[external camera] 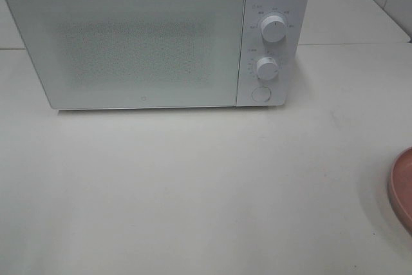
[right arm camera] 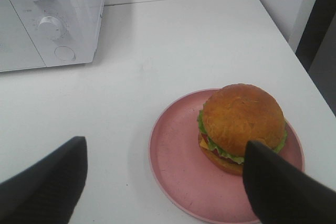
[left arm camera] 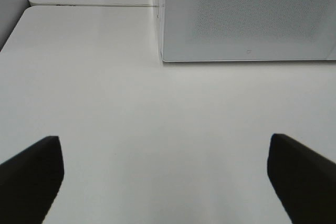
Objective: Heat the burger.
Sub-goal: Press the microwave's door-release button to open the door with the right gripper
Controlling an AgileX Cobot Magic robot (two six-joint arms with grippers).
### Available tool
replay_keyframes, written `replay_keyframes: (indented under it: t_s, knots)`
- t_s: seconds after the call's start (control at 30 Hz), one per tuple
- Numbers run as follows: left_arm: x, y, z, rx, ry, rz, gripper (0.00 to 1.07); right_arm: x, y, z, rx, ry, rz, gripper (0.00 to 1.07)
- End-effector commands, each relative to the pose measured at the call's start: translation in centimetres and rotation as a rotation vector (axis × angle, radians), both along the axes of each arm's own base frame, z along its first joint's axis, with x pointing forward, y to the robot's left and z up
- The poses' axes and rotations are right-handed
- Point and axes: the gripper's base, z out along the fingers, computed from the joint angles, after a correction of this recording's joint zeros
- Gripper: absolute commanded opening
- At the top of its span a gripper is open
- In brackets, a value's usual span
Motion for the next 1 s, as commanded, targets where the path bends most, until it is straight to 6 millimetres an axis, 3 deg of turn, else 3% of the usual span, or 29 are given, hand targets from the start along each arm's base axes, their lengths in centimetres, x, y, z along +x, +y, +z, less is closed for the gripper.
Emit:
replay_keyframes:
  t_s: [0.03,0.67,0.83,1.0]
  knots:
    - [-0.3,0.0,-0.1,-0.004,-0.026,-0.004,0.98,-0.3,0.0,0.0,0.013,-0.036,-0.006,0.76]
    - [-0.3,0.0,-0.1,-0.004,-0.026,-0.004,0.98,-0.3,0.0,0.1,0.014,-0.037,-0.006,0.76]
    - [-0.3,0.0,-0.1,-0.004,-0.026,-0.004,0.98,-0.2,0.0,1.4,0.013,-0.069,-0.003,0.76]
    - [-0.3,0.0,-0.1,-0.004,-0.026,-0.004,0.98,1.3,0.2,2.2,0.007,-0.055,0.003,0.76]
